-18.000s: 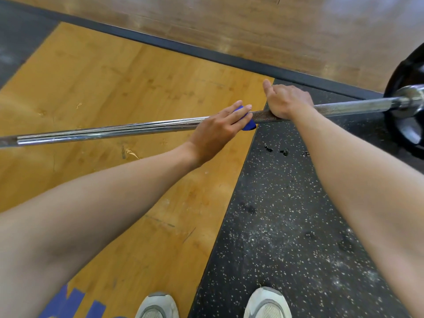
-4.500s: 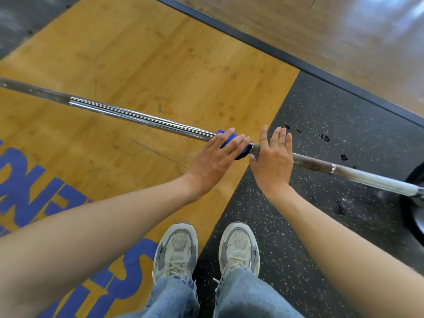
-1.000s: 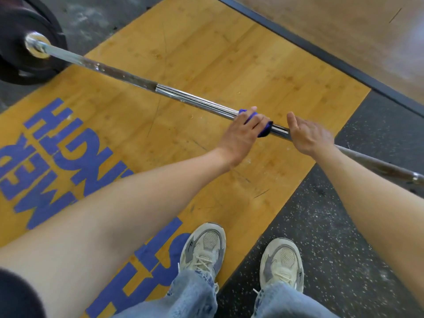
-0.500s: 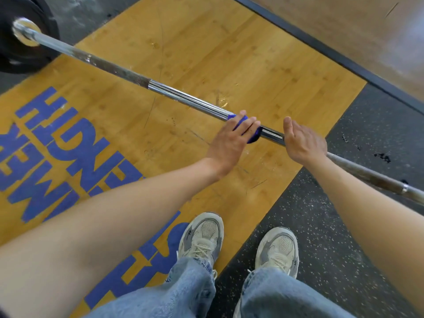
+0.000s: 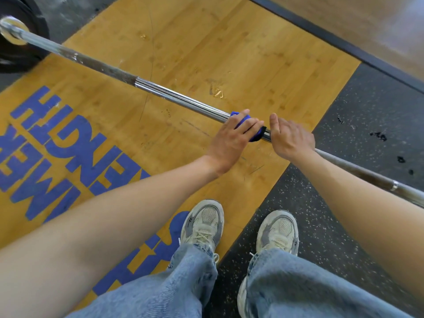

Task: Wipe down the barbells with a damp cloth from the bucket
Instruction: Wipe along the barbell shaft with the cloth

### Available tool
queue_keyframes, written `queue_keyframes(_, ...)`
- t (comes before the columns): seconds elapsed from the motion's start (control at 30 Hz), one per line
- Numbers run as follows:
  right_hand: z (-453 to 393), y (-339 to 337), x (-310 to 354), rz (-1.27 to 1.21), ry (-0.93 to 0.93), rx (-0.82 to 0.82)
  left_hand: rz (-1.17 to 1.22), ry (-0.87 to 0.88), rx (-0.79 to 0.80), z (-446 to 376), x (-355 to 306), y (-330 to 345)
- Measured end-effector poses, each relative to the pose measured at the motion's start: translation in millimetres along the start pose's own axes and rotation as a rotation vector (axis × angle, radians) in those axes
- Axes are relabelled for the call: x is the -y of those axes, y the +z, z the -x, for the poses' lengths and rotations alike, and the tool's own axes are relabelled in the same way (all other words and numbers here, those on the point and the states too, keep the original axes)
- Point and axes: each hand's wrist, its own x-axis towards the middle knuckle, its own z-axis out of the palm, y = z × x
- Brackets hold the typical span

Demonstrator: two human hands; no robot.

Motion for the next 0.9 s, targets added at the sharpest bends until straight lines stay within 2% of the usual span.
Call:
queue_keyframes(0.13, 0.9, -2.1, 0.2, -0.028, 0.024, 0.054, -0.035, 0.017, -0.010, 6.9, 28.0, -6.4)
queue_keyframes(0.2, -0.6, -2.8, -0.8, -0.037, 0.026, 0.054, -0.057, -0.092, -0.059, 14.3, 62.7, -11.8)
queue_keyframes(0.27, -3.4, -3.5, -1.5, -0.026, 0.029, 0.047, -0.078, -0.202, -0.024, 20.5, 88.7, -16.9)
queue_keyframes(0.33, -7.1, -3.4, -2.1, -0.023, 0.027, 0.053, -0.121, -0.237, 0.015, 19.4, 93.7, -18.7)
queue_keyframes(0.53, -22.3, -9.5, -4.2, -0.035, 0.039, 0.128, -0.208, 0.050, -0.006, -7.7, 37.5, 12.4)
queue_keyframes(0.63, -30.7, -15.0, -4.0, -0.056, 0.044, 0.174, -0.111, 0.074, -0.006, -18.1, 8.4, 16.9)
queue_keyframes(0.73, -37.7, -18.0, -6.2, -0.070, 0.037, 0.171, -0.111, 0.082, -0.048, -21.2, 18.9, 15.7)
queue_keyframes(0.9, -53.1, -19.6, -12.2, -0.087, 0.019, 0.121, -0.144, -0.214, -0.054, -14.1, 74.9, 2.6)
